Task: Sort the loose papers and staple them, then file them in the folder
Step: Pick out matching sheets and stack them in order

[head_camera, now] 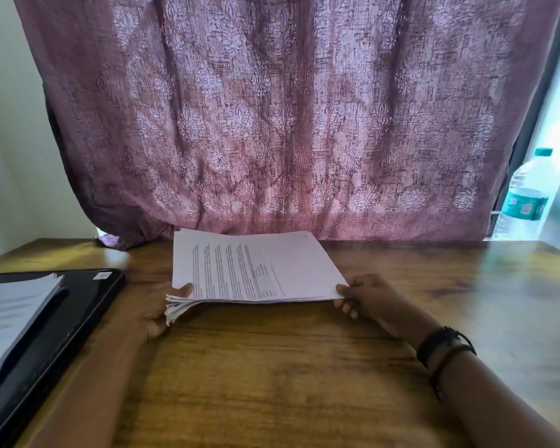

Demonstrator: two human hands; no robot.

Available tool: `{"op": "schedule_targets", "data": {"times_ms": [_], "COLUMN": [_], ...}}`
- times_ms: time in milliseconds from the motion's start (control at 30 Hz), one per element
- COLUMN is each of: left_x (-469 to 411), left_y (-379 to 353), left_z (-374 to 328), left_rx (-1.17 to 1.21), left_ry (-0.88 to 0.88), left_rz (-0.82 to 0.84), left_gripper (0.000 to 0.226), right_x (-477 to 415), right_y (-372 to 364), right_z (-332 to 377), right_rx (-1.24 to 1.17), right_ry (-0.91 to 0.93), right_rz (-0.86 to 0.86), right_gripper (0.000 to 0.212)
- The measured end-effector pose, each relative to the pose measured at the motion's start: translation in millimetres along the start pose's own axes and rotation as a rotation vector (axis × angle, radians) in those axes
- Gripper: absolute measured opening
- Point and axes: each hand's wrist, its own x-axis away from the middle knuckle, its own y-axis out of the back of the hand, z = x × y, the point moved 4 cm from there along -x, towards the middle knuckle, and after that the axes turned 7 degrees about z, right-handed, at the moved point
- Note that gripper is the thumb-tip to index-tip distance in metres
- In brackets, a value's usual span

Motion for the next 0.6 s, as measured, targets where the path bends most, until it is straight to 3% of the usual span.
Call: {"op": "schedule_targets", "data": {"times_ms": [200,267,367,433,600], "left_x": [-20,-22,-22,-23,0], "left_y": [6,7,5,5,-18], "left_z": [8,9,4,-3,-18], "left_rx": [-0.075,-0.084,-0.083,-0.100,-0.301], "left_ry": [-0.035,-0.071,-0.150,-0.237,-0.582], "left_rz": [0.039,0.078,0.148,0.127,0.028], "left_gripper": [0.006,0.026,0.022,0.022,0.018], "right_x": [1,1,0,-2,-3], "right_y": [5,5,3,4,13], "right_z": [0,0,1,1,16], "right_rx": [-0.159,-0.188,-0.248,-0.197,0.180], "right_ry": [-0.036,-0.016,0.057,0.122,0.428], "right_rz": [0.025,0.003,0.040,0.012,-0.283], "right_gripper": [0.017,0.017,0.015,0.013,0.015]}}
